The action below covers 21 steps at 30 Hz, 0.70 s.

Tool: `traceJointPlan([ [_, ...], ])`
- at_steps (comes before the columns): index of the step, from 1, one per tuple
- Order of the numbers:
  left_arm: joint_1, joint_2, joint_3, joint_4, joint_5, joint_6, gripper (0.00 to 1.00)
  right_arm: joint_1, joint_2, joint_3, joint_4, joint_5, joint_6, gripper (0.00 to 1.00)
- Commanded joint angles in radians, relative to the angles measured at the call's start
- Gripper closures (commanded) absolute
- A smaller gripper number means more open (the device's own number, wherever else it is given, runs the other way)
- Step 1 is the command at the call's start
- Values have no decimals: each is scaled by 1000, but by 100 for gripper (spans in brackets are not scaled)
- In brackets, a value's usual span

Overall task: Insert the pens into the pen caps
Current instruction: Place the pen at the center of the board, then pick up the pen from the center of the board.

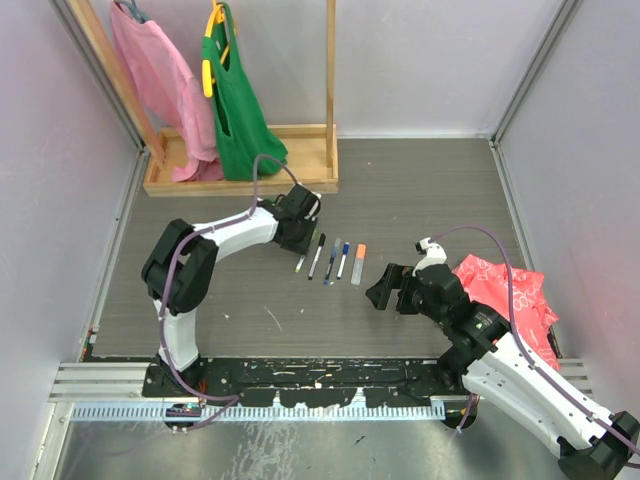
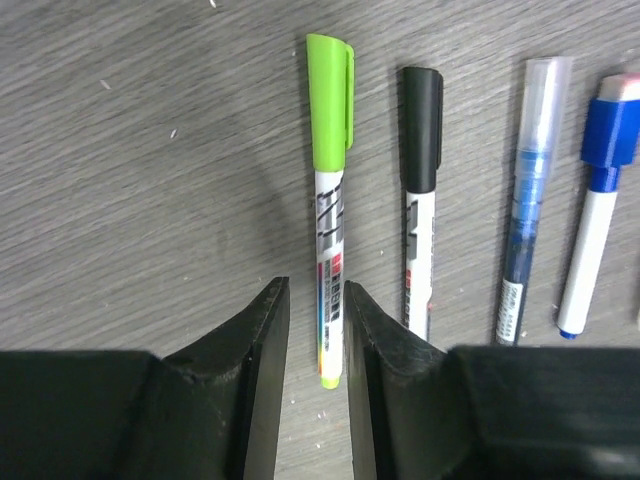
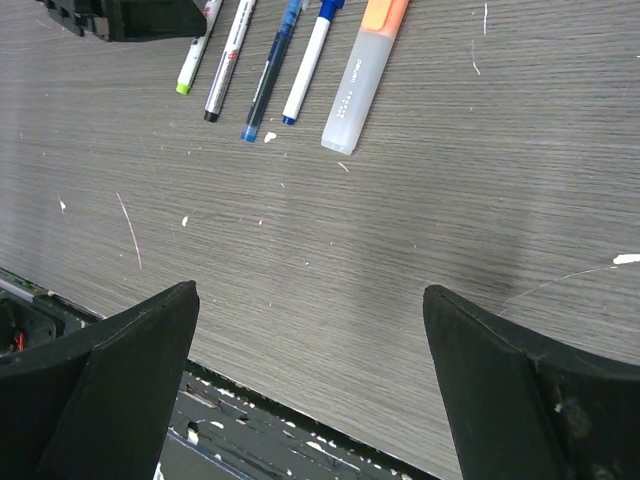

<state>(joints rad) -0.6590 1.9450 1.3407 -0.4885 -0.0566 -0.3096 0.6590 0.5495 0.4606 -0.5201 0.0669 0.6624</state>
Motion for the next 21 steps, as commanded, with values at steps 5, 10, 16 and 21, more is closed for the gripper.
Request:
traceJointPlan([
  [5,33,-191,60,-17,-19,9,68,-2,-5,0,54,-9,17,1],
  [10,86,-218,56,26,-23,2,66,-2,-8,-4,54,-7,18,1],
  [16,167,-196,35,107,-29,-60,64,-2,-15,-8,46,-2,29,1],
  [21,246,-146,20,185,-28,-161,63,-1,-22,-13,38,-1,34,1],
])
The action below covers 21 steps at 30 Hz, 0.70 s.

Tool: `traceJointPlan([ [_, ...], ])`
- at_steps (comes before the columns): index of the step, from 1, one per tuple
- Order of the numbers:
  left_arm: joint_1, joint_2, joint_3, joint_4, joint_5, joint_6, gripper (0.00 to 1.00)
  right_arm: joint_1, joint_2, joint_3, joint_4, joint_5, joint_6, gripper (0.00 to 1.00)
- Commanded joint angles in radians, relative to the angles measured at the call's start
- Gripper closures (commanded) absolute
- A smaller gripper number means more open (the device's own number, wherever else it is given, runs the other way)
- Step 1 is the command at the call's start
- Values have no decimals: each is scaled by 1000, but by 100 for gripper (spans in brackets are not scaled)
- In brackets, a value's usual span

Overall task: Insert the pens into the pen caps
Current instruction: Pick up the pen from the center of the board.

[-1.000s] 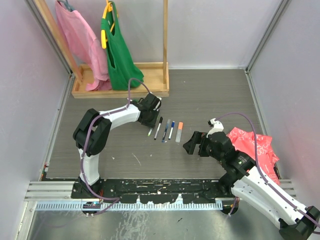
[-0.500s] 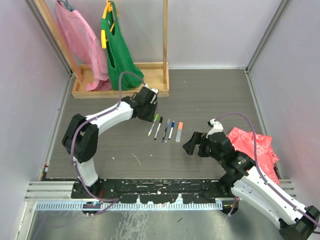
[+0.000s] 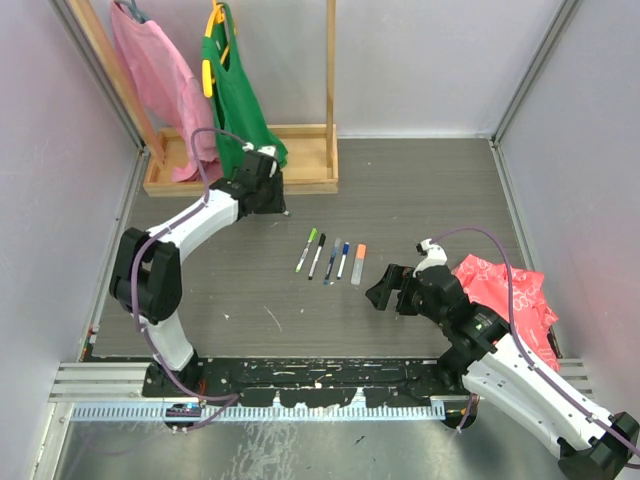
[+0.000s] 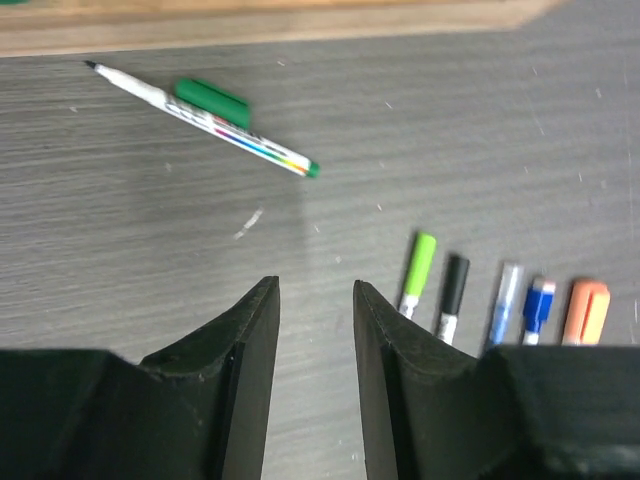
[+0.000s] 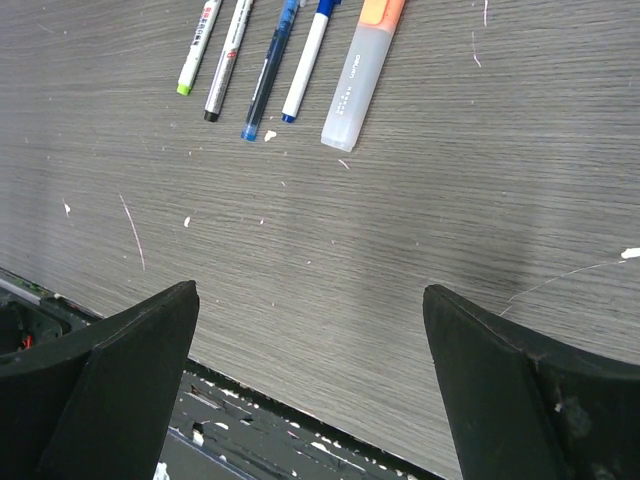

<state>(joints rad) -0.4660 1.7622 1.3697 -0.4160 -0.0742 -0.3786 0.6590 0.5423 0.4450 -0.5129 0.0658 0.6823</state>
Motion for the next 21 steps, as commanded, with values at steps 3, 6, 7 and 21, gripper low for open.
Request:
traceJointPlan([
  [3,79,81,18,122,-33,-140,63,-1,-17,0,30,1,18,1],
  [6,79,129,56,115,-86,-171,61,-2,-19,-5,31,3,22,1],
  [7,80,148,72,109,-105,-181,60,-1,-19,-6,30,4,23,1],
  [21,80,320,215,55,-178,-293,49,-2,-16,-12,29,9,20,1],
])
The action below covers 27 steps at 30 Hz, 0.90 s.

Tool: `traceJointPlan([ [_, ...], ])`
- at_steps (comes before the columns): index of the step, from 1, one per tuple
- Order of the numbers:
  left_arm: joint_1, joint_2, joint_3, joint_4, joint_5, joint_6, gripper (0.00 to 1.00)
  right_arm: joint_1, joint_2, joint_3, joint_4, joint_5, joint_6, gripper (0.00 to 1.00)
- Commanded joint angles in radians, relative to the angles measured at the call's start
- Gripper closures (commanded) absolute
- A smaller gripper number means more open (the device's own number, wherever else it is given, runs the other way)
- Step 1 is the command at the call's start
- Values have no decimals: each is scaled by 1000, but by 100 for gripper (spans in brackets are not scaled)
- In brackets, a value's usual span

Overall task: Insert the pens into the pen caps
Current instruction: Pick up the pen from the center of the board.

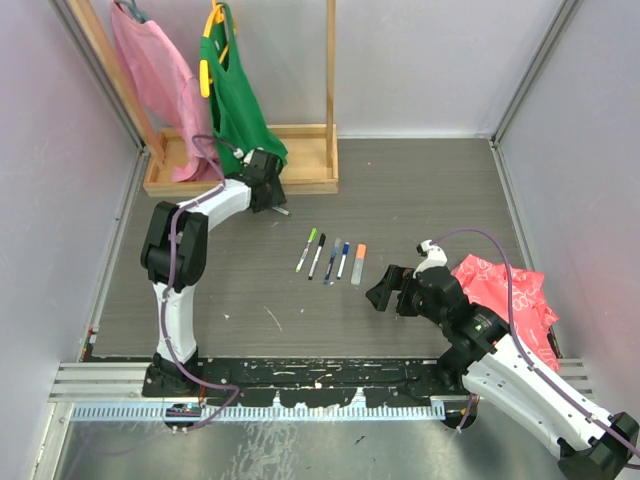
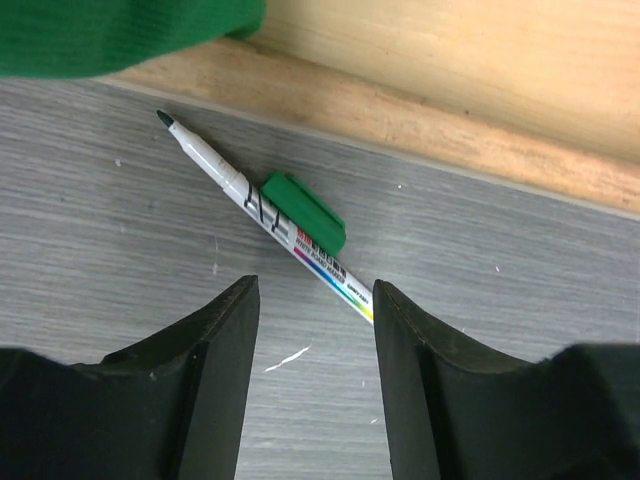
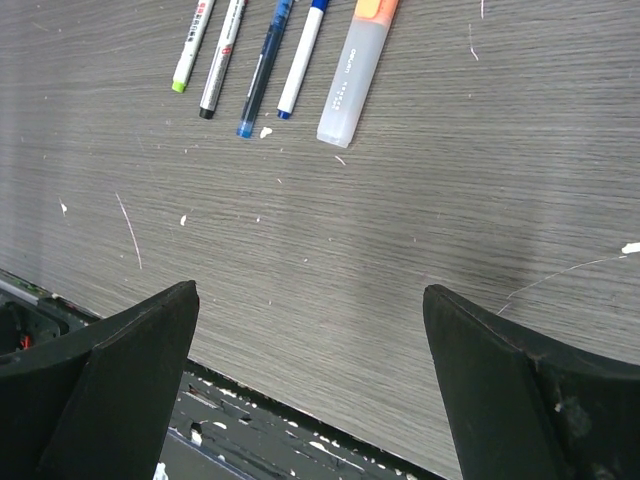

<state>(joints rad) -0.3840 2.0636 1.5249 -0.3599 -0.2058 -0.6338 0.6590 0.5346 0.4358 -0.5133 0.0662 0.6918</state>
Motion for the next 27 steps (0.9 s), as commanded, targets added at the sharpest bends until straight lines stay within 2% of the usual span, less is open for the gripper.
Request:
traceJointPlan([
  [1,-3,25,69,-7,-53,-40,48,-2,-7,-3,29,9,10,1],
  [12,-7,92,142,-35,-47,-55,47,-2,6,-6,31,9,5,1],
  [27,-13,67,58,-31,-45,-52,55,-1,3,-12,39,-8,8,1],
])
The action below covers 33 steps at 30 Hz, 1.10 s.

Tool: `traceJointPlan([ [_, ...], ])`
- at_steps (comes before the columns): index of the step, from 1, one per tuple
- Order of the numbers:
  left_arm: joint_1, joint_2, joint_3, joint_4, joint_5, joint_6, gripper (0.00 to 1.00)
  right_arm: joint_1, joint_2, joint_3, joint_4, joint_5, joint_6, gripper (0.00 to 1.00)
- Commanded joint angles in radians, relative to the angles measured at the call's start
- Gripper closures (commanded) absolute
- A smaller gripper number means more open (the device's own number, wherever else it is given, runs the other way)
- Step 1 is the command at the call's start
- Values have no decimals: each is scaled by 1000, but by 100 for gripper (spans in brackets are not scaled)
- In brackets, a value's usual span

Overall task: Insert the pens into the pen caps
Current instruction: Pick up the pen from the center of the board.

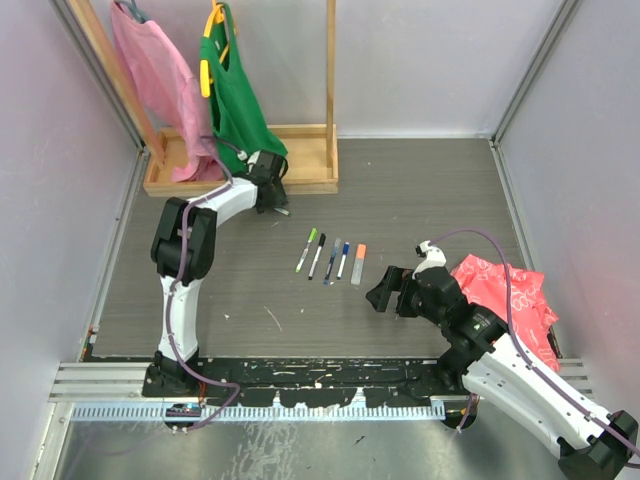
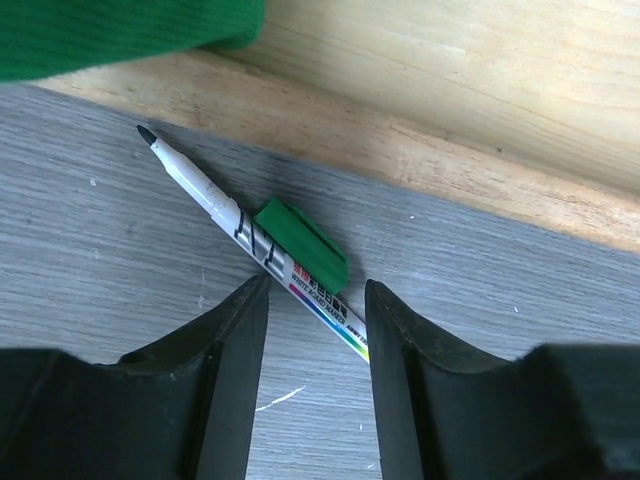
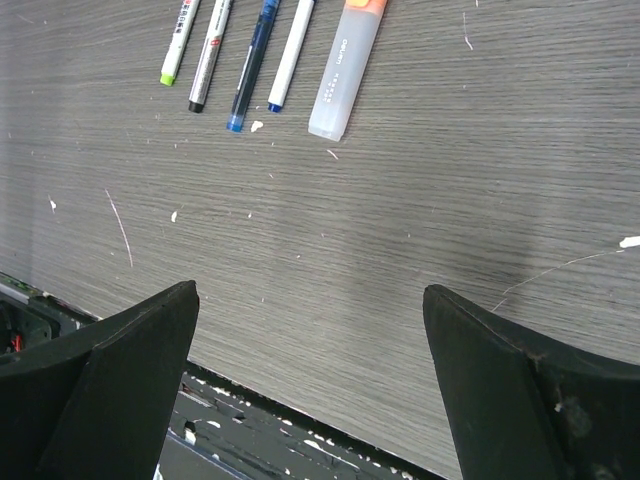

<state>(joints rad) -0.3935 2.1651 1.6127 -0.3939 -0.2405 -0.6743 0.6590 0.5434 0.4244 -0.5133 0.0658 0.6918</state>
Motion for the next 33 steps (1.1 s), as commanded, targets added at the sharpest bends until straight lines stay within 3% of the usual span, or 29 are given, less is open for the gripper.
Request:
traceJointPlan([
  [1,-3,-36,-33,-1,-11,-9,57,-2,-6,-1,39,-9,8,1],
  [20,18,-185,-266,19,-58,14,71,-1,-37,-16,43,-32,18,1],
  [33,36,-158,-277,18,-44,48,89,-2,-53,-23,40,-35,23,1],
])
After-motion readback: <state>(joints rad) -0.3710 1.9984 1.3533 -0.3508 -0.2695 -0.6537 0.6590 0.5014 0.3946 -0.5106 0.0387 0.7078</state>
